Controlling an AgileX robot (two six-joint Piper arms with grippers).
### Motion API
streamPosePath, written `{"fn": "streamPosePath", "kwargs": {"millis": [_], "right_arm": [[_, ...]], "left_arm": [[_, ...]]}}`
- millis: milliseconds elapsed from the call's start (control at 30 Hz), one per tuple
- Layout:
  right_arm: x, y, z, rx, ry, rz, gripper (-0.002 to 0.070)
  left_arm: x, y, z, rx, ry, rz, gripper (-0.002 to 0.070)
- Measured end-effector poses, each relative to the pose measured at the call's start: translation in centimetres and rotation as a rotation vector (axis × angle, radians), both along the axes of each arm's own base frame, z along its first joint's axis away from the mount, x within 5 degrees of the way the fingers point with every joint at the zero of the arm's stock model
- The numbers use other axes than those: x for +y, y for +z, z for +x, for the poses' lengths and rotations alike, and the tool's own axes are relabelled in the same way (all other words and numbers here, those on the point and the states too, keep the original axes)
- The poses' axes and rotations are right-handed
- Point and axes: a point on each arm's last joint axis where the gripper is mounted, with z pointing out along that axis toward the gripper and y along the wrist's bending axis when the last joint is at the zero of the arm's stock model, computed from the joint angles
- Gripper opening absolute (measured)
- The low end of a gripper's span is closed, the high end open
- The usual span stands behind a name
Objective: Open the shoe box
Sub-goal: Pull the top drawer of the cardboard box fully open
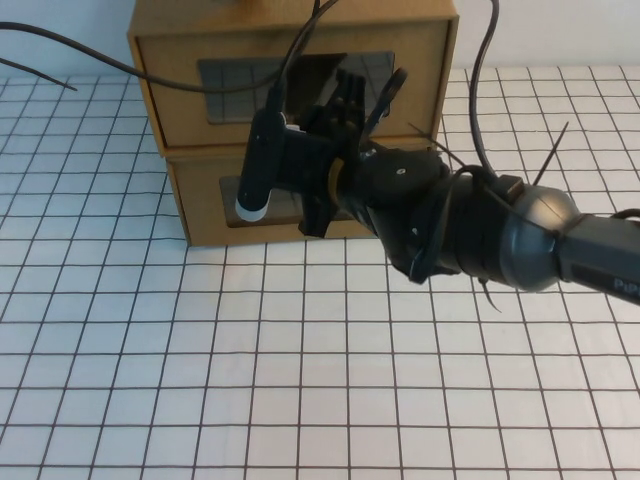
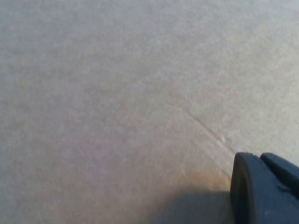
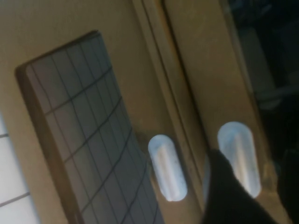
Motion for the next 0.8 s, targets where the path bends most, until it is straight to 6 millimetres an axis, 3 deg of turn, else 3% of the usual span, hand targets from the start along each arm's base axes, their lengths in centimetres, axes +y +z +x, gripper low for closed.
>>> {"fn": "streamPosePath", "kwargs": {"millis": [267,600,800], "right_arm": [[0.4,-1.5,0.6,0.024,0.022,-0.021,0.0235],[1.1,-1.3,1.4,-0.001,0.028,-0.023,0.0235],[1.2,-1.8,1.6,-0.046,0.030,-0.113,0.0210]], "left_arm": [[0.0,0.0,0.0,0.002,-0.002,-0.001,-0.0002],[0.0,0.0,0.0,0.003,-0.002,0.000,-0.0002],[0.0,0.0,0.0,0.005,-0.003,0.001,-0.0002]]}}
